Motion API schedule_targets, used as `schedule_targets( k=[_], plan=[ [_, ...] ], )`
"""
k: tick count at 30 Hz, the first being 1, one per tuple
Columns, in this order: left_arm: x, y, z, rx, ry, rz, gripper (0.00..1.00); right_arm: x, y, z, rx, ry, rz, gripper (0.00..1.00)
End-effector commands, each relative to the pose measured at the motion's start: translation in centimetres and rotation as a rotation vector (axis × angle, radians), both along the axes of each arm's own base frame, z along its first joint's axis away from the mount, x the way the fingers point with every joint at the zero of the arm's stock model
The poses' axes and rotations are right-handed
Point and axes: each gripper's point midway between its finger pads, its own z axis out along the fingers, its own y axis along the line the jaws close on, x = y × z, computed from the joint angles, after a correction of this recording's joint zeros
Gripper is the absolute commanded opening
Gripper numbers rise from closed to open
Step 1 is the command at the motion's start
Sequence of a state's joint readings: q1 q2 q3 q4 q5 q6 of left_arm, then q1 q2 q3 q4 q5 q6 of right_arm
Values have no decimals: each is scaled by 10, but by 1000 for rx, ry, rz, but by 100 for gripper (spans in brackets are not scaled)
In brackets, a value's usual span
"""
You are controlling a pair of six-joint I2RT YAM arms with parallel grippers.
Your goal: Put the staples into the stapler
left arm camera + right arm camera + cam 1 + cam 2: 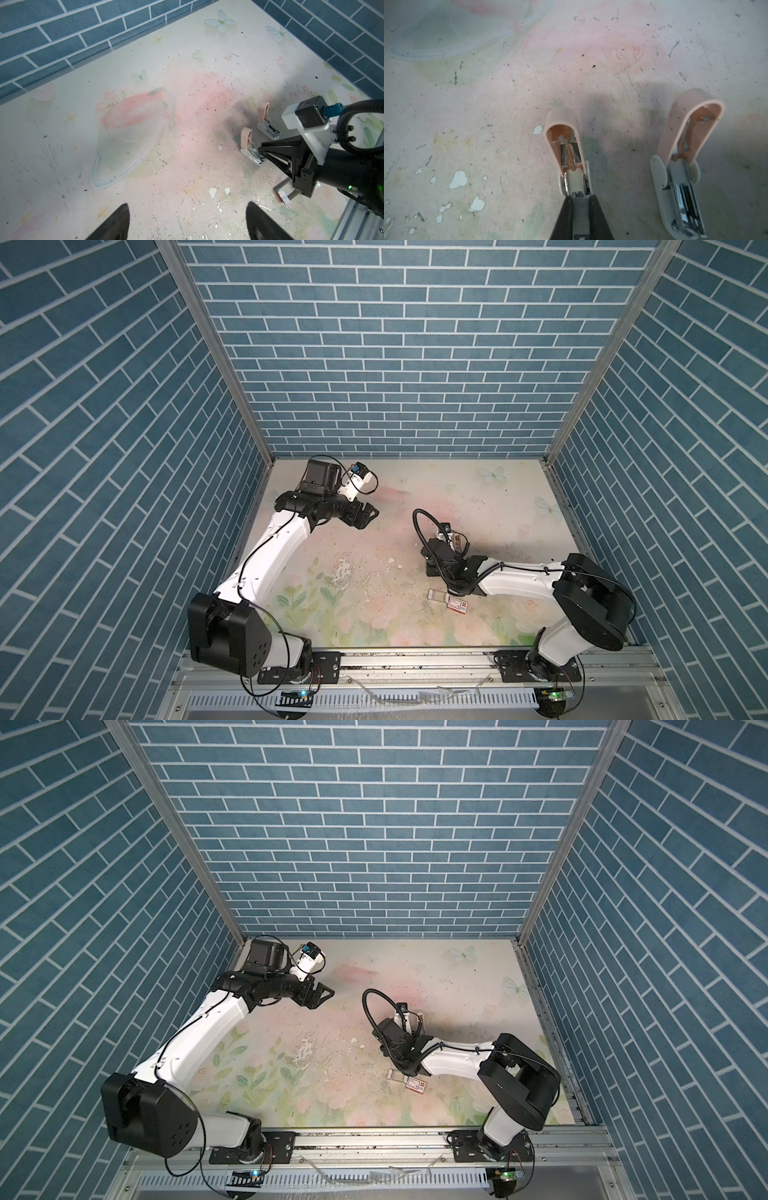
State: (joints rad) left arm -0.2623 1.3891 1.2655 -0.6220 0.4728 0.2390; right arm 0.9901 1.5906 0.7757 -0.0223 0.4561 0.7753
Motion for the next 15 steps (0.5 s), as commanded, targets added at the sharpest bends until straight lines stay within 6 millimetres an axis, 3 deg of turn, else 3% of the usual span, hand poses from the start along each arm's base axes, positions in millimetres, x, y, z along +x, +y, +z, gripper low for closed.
schedule_targets(
  k=[1,15],
  plan=[
    [-4,2,5,-14,-13,4,89,2,6,6,-11,-14,22,12],
    [-5,2,6,-13,-14,5,89,0,10,-9,-23,14,35,12]
  ],
)
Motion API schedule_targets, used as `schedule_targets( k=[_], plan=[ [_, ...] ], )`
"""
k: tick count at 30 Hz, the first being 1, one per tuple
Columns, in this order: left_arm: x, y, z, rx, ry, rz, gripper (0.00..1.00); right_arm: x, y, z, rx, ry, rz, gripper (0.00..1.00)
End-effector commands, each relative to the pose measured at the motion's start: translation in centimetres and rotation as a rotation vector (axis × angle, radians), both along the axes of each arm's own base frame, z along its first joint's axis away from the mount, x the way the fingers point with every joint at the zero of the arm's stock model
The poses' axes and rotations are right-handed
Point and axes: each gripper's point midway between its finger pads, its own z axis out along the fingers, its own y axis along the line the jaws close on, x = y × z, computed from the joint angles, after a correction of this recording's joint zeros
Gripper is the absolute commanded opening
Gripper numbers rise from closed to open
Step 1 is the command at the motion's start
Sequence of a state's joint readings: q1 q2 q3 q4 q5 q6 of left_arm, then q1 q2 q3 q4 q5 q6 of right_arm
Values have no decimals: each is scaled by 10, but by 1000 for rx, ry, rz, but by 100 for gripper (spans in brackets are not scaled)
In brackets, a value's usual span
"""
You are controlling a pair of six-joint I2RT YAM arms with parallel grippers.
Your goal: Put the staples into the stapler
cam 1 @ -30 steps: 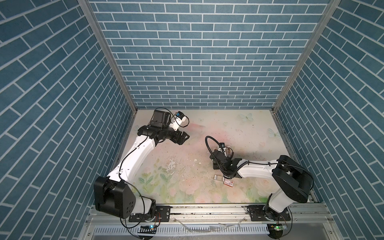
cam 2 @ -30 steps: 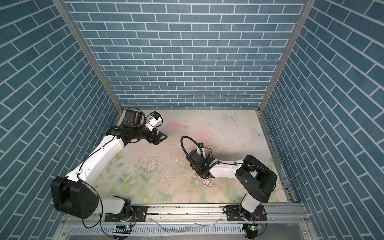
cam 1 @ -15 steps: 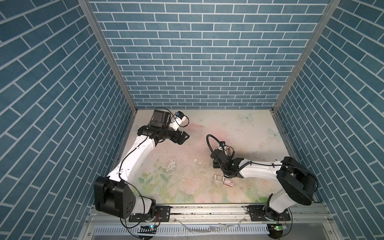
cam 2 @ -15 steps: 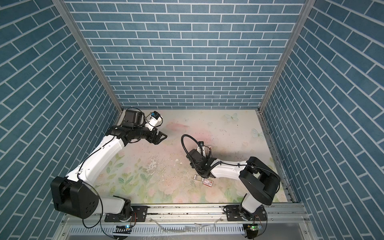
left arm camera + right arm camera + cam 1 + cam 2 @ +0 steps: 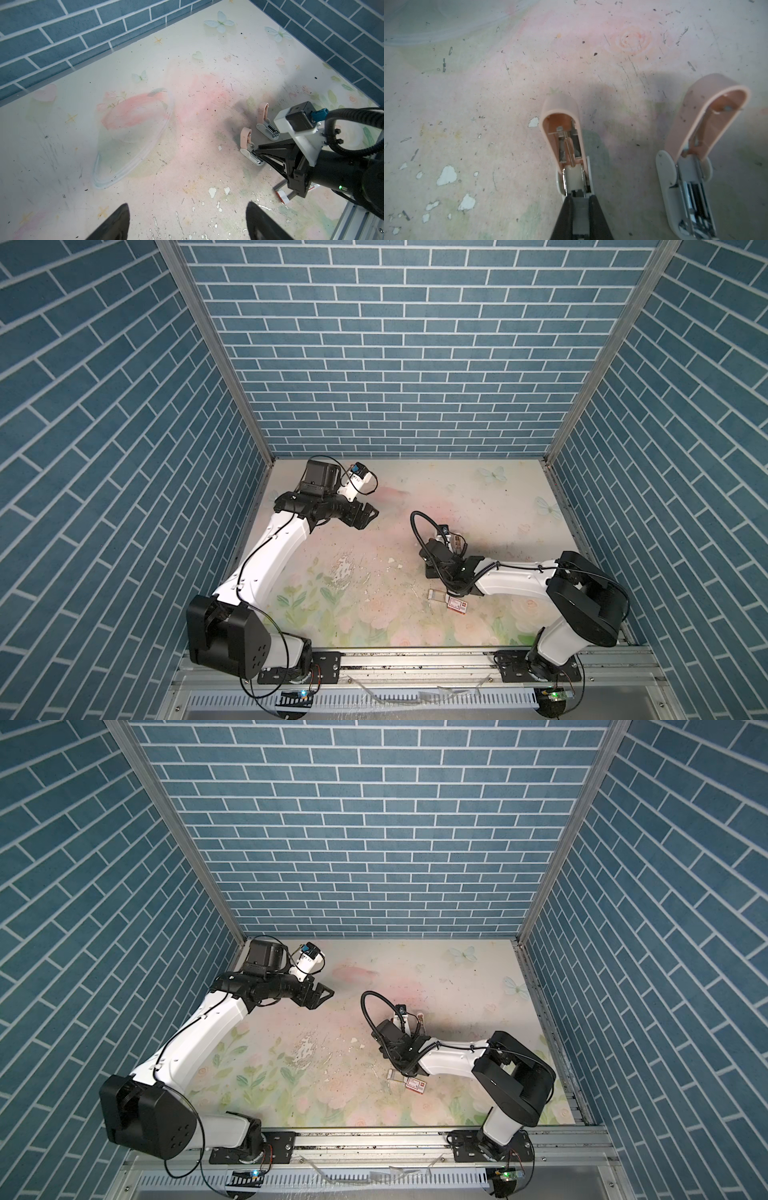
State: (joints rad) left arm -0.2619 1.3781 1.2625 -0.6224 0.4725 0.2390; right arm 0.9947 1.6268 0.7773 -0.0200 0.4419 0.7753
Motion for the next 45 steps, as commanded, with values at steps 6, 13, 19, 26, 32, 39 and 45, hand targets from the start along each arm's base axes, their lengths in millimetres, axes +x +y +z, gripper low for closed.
schedule_targets(
  k=[6,13,19,26,32,39,45],
  plan=[
    [-3,2,4,-11,-8,6,89,3,8,3,-6,-11,22,12],
    [-4,1,4,-14,-8,5,89,5,5,18,1,-42,13,12],
    [-4,1,5,-14,-10,4,89,6,6,24,9,-52,17,12],
    [-4,1,4,-14,-10,4,89,6,10,20,11,-42,27,12],
    [-3,2,3,-13,-10,5,89,4,8,12,8,-29,21,12],
    [-4,1,4,-14,-13,5,89,3,5,5,0,-19,14,12],
    [-4,2,4,-13,-12,7,89,3,5,3,-4,-15,13,12]
  ],
)
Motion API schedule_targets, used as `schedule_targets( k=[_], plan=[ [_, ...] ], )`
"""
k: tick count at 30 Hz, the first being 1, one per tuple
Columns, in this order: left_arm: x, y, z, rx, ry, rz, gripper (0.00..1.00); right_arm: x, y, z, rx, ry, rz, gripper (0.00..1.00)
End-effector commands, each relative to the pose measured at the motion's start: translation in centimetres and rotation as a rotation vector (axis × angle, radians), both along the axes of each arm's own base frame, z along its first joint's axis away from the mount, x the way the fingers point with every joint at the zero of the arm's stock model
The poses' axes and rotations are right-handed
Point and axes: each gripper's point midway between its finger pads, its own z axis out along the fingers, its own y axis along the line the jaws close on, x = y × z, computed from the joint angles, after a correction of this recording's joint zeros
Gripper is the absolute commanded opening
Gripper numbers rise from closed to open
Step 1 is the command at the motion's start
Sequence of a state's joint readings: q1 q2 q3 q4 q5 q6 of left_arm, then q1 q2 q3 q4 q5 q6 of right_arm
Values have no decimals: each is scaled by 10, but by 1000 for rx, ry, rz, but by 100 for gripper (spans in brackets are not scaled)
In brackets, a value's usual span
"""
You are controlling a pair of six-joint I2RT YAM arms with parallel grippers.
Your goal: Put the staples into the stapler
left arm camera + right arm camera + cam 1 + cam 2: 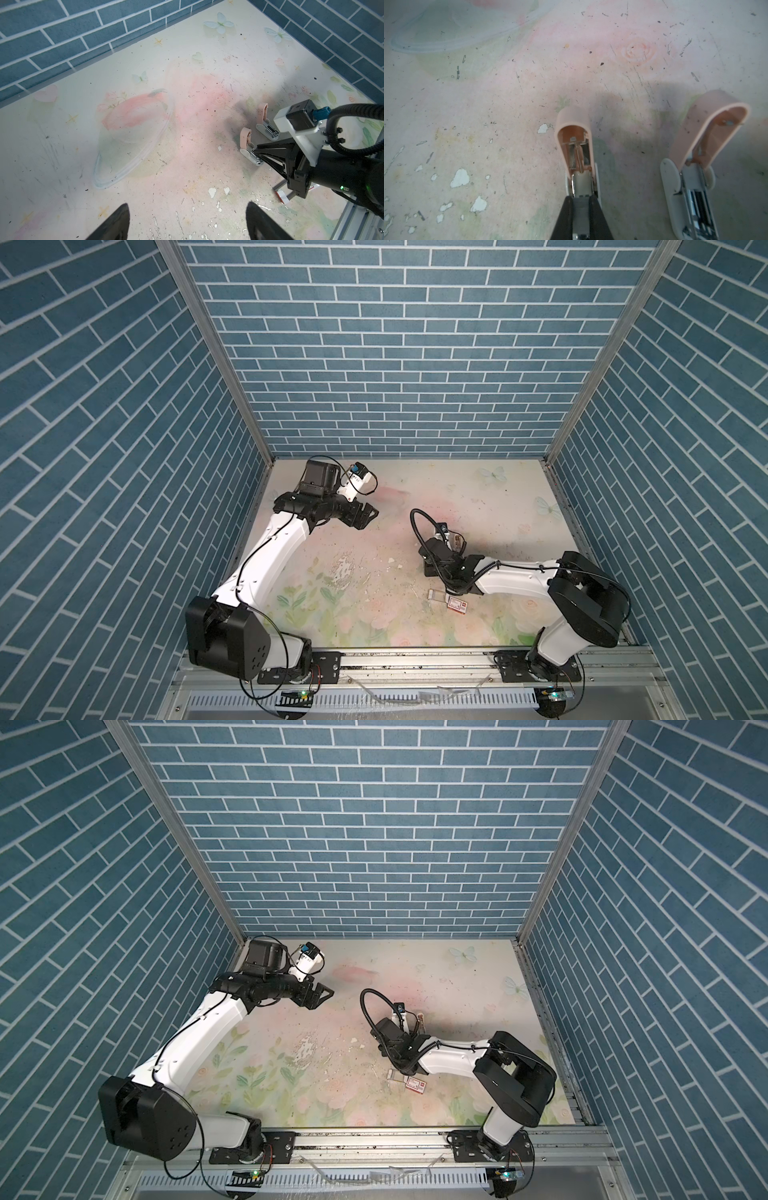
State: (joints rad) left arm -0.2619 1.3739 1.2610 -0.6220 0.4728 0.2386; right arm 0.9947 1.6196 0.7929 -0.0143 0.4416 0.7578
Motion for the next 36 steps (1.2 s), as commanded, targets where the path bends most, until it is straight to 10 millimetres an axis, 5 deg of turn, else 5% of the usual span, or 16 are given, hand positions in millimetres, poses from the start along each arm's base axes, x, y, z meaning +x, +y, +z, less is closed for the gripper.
schedule_targets(
  k=[1,36],
  plan=[
    [-3,2,3,-11,-9,7,89,-2,0,-6,-20,5,3,12],
    [-4,2,3,-12,-10,7,89,-2,-7,-11,-39,9,-21,12]
  ],
)
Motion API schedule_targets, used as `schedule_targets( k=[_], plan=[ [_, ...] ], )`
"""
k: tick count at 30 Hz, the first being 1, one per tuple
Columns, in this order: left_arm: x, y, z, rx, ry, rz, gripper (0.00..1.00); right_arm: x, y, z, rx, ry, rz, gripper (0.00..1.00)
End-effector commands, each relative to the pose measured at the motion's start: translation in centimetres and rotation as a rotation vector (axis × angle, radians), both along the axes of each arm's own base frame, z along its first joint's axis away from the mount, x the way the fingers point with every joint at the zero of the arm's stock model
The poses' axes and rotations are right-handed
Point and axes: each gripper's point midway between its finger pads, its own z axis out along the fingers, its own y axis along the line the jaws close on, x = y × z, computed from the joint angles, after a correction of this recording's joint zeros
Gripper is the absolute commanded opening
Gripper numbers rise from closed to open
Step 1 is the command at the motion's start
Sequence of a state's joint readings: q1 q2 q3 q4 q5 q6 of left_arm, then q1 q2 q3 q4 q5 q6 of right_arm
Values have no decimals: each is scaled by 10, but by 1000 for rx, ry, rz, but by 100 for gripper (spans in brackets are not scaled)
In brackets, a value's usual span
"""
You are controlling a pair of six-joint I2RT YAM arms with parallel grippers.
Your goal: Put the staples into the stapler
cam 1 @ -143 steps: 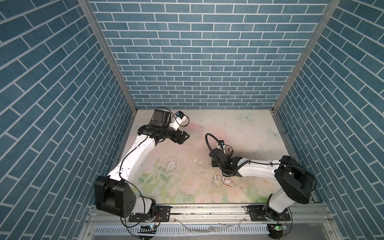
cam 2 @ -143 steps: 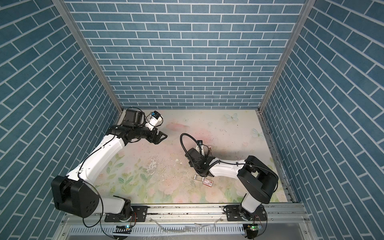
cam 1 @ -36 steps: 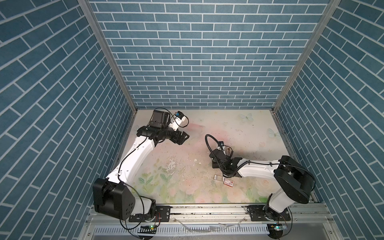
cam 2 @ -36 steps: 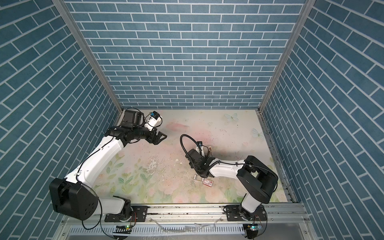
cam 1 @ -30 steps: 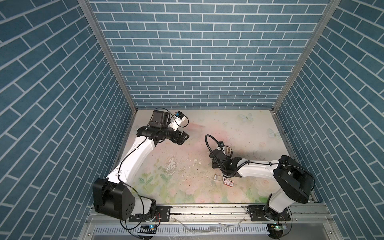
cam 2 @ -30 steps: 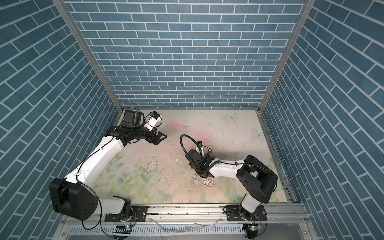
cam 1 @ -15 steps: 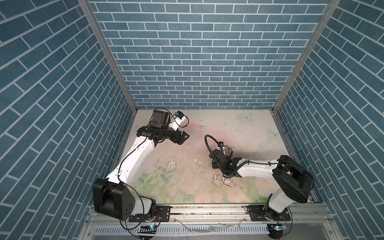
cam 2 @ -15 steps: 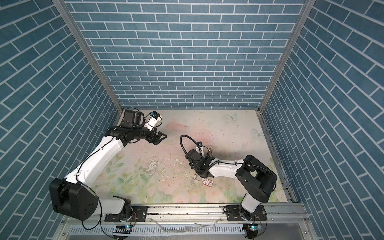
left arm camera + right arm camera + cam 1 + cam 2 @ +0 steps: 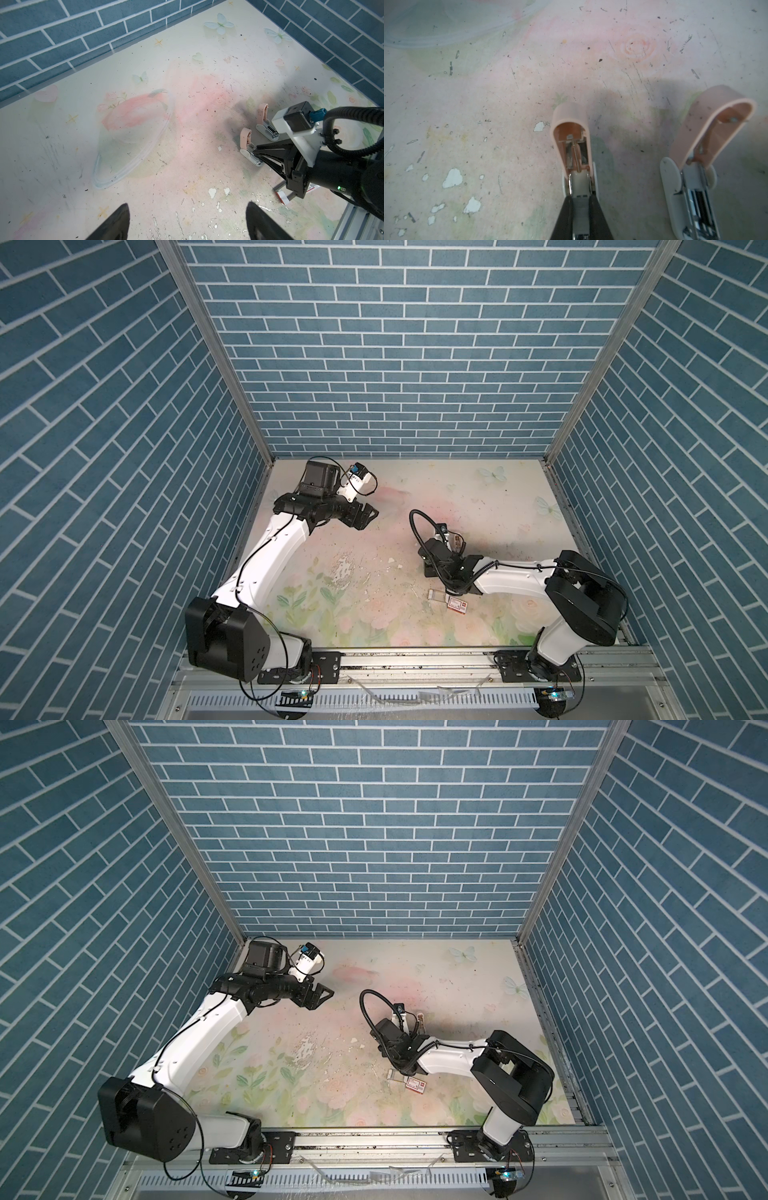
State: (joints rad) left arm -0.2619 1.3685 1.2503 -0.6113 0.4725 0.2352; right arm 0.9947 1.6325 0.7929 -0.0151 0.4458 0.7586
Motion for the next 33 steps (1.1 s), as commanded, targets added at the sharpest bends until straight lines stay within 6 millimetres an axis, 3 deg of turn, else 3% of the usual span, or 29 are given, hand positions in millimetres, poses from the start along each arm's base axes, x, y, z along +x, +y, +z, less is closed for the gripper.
schedule_targets(
  k=[1,33],
  plan=[
    [-4,1,3,-11,-6,4,89,-2,-6,-7,-27,5,-18,12],
    [-4,2,5,-12,-11,4,89,-8,-13,-14,-18,20,-34,12]
  ],
)
